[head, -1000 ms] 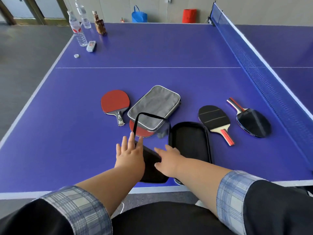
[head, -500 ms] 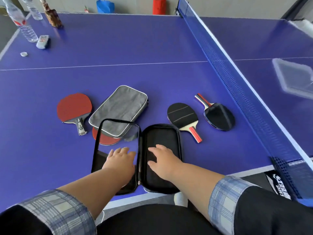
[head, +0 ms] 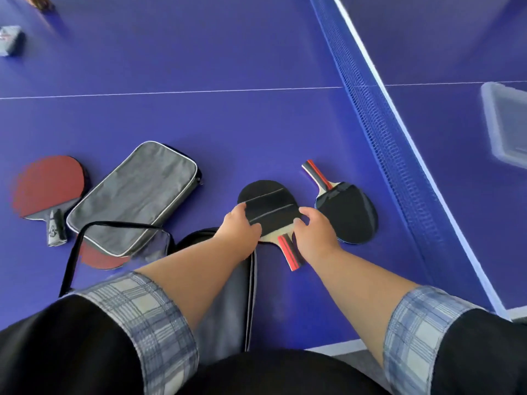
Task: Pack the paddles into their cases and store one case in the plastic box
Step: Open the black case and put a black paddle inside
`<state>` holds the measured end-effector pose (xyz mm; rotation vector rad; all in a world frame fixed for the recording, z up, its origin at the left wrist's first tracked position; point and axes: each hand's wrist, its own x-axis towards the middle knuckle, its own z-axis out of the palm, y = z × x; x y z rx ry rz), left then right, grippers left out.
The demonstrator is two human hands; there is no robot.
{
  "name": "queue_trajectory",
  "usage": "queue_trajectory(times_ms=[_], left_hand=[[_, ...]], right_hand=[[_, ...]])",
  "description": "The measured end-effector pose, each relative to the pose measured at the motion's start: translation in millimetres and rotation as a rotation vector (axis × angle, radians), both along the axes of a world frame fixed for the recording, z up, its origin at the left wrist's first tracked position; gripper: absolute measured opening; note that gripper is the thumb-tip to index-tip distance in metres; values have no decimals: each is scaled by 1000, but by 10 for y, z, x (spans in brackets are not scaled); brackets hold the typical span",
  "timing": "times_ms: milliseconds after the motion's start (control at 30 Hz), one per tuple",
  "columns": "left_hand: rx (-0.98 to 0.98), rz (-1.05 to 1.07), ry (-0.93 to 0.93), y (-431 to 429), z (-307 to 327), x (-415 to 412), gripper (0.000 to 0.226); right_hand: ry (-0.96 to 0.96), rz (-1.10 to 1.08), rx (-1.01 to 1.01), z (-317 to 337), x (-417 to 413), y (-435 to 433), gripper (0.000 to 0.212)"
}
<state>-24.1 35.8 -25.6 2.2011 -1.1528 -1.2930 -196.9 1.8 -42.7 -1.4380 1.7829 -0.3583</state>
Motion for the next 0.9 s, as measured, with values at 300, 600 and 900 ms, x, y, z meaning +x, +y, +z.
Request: queue_trajectory(times_ms=[300,600,900], left_hand=[[266,198,-111,-506,-123,-224,40],[-41,307,79,-530,102,-114,35],[-141,419,56,274,158,631,44]], right_hand=[[4,96,212,-197,129,-565,64],[-140,9,57,128,138,-919,55],[-191,119,128,362,738,-164,61]])
